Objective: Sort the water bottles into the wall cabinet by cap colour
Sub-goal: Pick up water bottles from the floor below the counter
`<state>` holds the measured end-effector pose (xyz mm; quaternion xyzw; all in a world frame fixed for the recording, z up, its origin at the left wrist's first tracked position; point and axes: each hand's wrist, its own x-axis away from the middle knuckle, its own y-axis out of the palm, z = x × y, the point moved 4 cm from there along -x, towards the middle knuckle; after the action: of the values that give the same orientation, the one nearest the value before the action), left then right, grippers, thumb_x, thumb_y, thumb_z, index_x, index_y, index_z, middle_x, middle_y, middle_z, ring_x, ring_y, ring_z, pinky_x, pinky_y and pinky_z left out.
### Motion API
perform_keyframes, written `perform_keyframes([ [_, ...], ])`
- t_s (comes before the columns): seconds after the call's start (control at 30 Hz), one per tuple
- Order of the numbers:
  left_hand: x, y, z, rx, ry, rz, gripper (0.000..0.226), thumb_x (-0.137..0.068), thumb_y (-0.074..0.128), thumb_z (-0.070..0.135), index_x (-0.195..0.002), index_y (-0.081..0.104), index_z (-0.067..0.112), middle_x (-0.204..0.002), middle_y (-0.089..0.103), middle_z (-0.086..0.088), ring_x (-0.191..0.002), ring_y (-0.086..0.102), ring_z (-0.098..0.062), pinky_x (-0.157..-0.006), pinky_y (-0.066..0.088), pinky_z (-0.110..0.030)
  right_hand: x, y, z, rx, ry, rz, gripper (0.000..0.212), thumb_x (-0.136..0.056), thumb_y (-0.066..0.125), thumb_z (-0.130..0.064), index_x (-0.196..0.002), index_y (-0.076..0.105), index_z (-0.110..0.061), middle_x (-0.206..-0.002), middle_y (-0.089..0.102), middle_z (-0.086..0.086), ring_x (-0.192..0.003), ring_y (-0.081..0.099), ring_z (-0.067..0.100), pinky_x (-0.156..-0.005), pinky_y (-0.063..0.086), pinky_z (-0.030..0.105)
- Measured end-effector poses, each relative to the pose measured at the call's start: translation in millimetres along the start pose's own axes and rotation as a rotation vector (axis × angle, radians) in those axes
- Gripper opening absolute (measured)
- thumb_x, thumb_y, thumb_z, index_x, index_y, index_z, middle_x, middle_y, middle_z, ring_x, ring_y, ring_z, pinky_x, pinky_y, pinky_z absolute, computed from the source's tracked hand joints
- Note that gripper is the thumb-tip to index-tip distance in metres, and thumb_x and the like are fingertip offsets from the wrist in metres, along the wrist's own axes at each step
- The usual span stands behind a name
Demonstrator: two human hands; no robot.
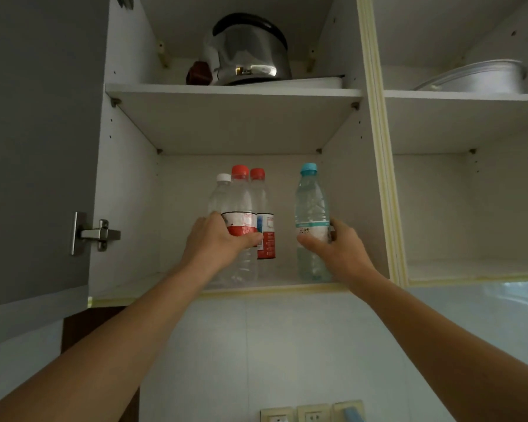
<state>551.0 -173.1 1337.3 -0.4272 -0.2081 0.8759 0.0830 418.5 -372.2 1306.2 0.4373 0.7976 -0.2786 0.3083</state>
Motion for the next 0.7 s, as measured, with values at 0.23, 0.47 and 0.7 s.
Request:
perform_keyframes([
  [0.23, -10, 22, 12, -0.134, 0.005, 0.027, 0.069, -0.072, 0.082, 0.059, -0.115, 0.057, 0.012, -0.112, 0.064, -0.009, -0.1, 0.064, -0.029, -0.087, 0.054, -0.042, -6, 11, 10, 0.245, 0.053, 0.097, 0.062, -0.082, 0.079, -0.047, -0.132, 0.053, -0.021, -0.115, 0.06, 0.005, -0.099, 0.063, 0.024, -0.091, 0.057, 0.048],
  [0.47, -19, 44, 19, -0.148, 0.015, 0.038, 0.059, -0.076, 0.081, 0.056, -0.111, 0.061, 0.012, -0.108, 0.067, -0.009, -0.094, 0.066, -0.028, -0.083, 0.055, -0.04, -13, 15, 16, 0.316, 0.1, 0.078, 0.054, -0.084, 0.074, -0.053, -0.126, 0.051, -0.028, -0.111, 0.066, 0.0, -0.095, 0.066, 0.021, -0.085, 0.058, 0.048],
  [0.7, -23, 61, 21, -0.117, -0.013, 0.043, 0.06, -0.08, 0.08, 0.051, -0.119, 0.064, 0.009, -0.112, 0.067, -0.014, -0.098, 0.066, -0.032, -0.086, 0.055, -0.043, -18, 19, 20, 0.312, 0.117, 0.01, 0.048, -0.087, 0.075, -0.045, -0.125, 0.054, -0.023, -0.109, 0.068, 0.001, -0.09, 0.066, 0.02, -0.073, 0.053, 0.033],
])
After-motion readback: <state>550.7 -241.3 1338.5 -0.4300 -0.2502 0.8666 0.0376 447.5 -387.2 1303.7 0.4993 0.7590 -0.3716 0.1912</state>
